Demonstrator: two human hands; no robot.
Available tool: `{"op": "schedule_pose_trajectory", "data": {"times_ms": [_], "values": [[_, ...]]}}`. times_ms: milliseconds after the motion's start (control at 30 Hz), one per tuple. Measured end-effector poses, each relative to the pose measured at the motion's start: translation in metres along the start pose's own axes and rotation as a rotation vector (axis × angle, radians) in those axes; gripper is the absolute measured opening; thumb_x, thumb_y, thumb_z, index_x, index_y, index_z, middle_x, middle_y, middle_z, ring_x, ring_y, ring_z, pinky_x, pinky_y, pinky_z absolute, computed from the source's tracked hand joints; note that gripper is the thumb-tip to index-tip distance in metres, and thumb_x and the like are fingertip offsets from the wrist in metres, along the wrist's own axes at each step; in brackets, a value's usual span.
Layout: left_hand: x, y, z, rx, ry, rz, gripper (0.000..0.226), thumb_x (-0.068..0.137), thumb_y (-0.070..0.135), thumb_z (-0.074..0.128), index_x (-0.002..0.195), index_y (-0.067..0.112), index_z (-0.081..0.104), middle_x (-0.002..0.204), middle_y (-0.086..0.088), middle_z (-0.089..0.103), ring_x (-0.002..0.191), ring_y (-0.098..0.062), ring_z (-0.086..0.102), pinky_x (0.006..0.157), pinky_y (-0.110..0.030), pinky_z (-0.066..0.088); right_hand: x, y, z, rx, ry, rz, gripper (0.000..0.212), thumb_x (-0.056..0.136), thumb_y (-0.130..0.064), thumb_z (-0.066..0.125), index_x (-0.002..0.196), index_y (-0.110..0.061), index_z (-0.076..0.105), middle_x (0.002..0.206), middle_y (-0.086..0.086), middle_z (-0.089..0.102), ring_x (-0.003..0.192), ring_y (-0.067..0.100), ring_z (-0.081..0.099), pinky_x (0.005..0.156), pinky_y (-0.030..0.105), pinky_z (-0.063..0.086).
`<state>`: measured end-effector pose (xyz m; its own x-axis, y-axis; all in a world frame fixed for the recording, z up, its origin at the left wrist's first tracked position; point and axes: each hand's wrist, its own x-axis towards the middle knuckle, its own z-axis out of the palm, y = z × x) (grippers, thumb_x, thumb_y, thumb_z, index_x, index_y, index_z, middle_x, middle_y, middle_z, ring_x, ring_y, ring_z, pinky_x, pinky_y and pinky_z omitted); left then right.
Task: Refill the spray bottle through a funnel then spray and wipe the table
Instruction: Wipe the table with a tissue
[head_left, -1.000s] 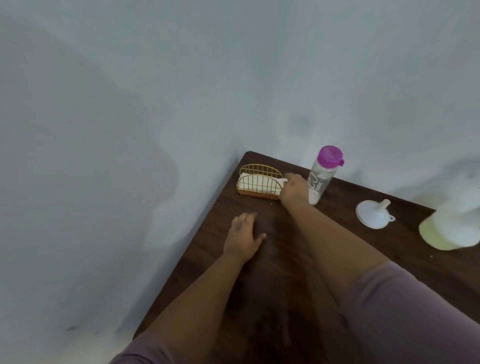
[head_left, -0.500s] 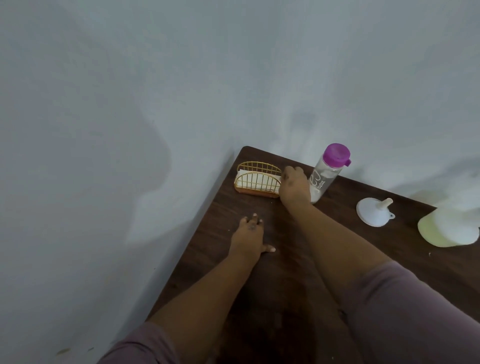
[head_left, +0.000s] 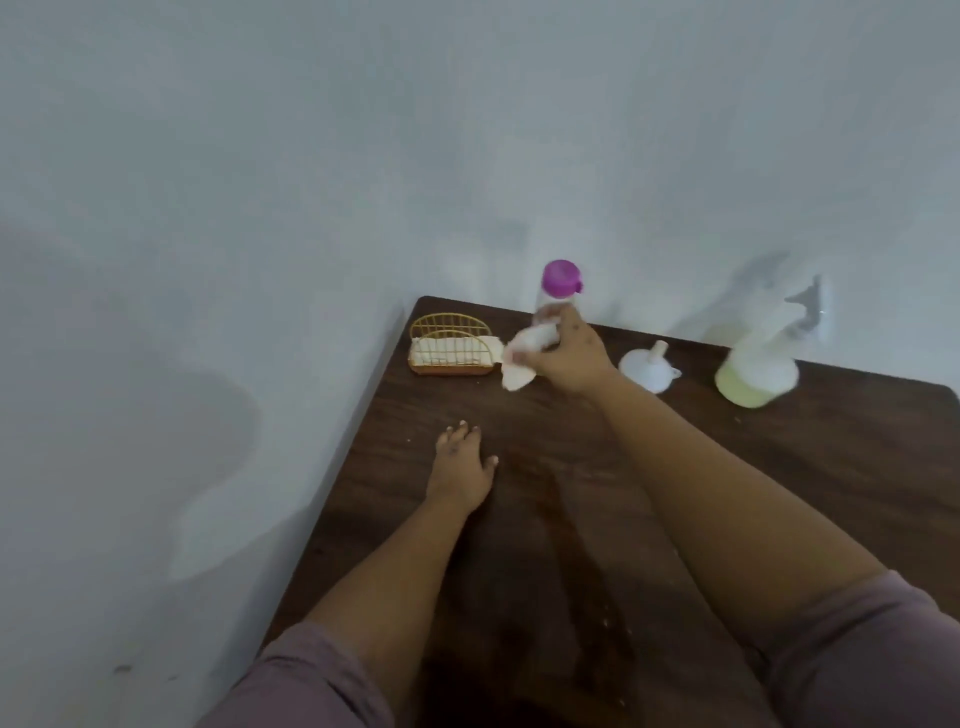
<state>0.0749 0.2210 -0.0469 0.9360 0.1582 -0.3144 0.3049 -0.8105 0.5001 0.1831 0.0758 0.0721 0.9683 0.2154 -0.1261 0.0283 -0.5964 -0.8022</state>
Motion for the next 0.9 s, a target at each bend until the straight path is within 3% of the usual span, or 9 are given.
{"op": "schedule_pose_trajectory", "data": {"times_ms": [67,133,267,333,500,633,700,767,900], "values": [[-0.025,0.01,0.014,-0.112,0.145,0.076,0.046,0.097,0.028,0.055,0.14,0.015,0.048,0.151,-0.005,0.04,0.143,-0.022,0.026,0.117,-0.034,0.026,-0.035,0.035,-0.025,-0.222,-0.133,0.09,0.072,0.065,-0.039,0.084,0.127,-0.015,0.055,0.123,0.001,0.056,0.11,0.017,0.053,0.091,0.026,0.043],[-0.053,0.023,0.032,-0.136,0.221,0.108,0.04,0.095,0.023,0.057,0.134,0.015,0.055,0.145,-0.004,0.047,0.138,-0.022,0.032,0.115,-0.035,0.031,-0.075,0.078,-0.053,-0.295,-0.111,0.2,0.058,0.072,-0.04,0.08,0.12,-0.014,0.063,0.126,0.004,0.059,0.115,0.019,0.054,0.088,0.023,0.04],[-0.106,0.052,0.076,-0.093,0.194,0.193,0.037,0.093,0.022,0.058,0.129,0.015,0.058,0.14,-0.002,0.05,0.136,-0.021,0.033,0.111,-0.035,0.036,-0.166,0.157,-0.121,-0.074,0.291,0.413,0.038,0.085,-0.035,0.067,0.115,-0.011,0.067,0.119,0.009,0.065,0.114,0.025,0.057,0.089,0.028,0.042],[-0.126,0.063,0.098,-0.046,0.172,0.251,0.036,0.093,0.024,0.059,0.128,0.015,0.059,0.138,-0.002,0.051,0.135,-0.023,0.033,0.11,-0.037,0.037,-0.211,0.197,-0.149,-0.189,0.486,0.406,0.026,0.088,-0.032,0.06,0.106,-0.017,0.07,0.103,0.011,0.068,0.108,0.029,0.058,0.081,0.029,0.041],[-0.163,0.081,0.132,0.013,0.155,0.292,0.038,0.091,0.028,0.06,0.127,0.016,0.059,0.137,-0.002,0.051,0.134,-0.024,0.034,0.107,-0.04,0.039,-0.291,0.284,-0.162,-0.834,-0.039,0.525,0.038,0.089,-0.048,0.053,0.126,-0.039,0.056,0.134,-0.001,0.05,0.135,0.027,0.028,0.11,0.048,0.019],[-0.176,0.08,0.141,0.05,0.146,0.25,0.043,0.092,0.033,0.06,0.132,0.016,0.056,0.142,-0.003,0.047,0.137,-0.025,0.031,0.107,-0.041,0.039,-0.305,0.306,-0.155,-0.466,0.272,0.371,0.05,0.088,-0.034,0.062,0.129,-0.006,0.049,0.138,0.017,0.047,0.135,0.039,0.033,0.109,0.045,0.025],[-0.178,0.077,0.141,0.061,0.161,0.216,0.045,0.093,0.033,0.058,0.133,0.014,0.054,0.143,-0.005,0.046,0.137,-0.027,0.031,0.107,-0.042,0.039,-0.303,0.307,-0.144,-0.339,0.154,0.429,0.07,0.096,-0.037,0.05,0.148,-0.002,0.019,0.158,0.018,0.013,0.147,0.031,0.008,0.117,0.042,0.011],[-0.176,0.072,0.139,0.06,0.194,0.176,0.044,0.095,0.031,0.056,0.134,0.012,0.053,0.144,-0.007,0.046,0.137,-0.029,0.031,0.107,-0.043,0.039,-0.299,0.312,-0.127,-0.499,-0.014,0.466,0.083,0.097,-0.055,0.031,0.151,-0.005,-0.006,0.159,0.013,-0.013,0.147,0.025,-0.012,0.117,0.044,-0.002],[-0.17,0.058,0.133,0.064,0.26,0.144,0.04,0.096,0.027,0.054,0.132,0.01,0.055,0.141,-0.009,0.049,0.134,-0.029,0.035,0.107,-0.044,0.039,-0.274,0.292,-0.087,-0.702,-0.077,0.292,0.092,0.088,-0.071,0.013,0.15,-0.007,-0.014,0.156,0.013,-0.021,0.144,0.025,-0.022,0.115,0.045,-0.011]]}}
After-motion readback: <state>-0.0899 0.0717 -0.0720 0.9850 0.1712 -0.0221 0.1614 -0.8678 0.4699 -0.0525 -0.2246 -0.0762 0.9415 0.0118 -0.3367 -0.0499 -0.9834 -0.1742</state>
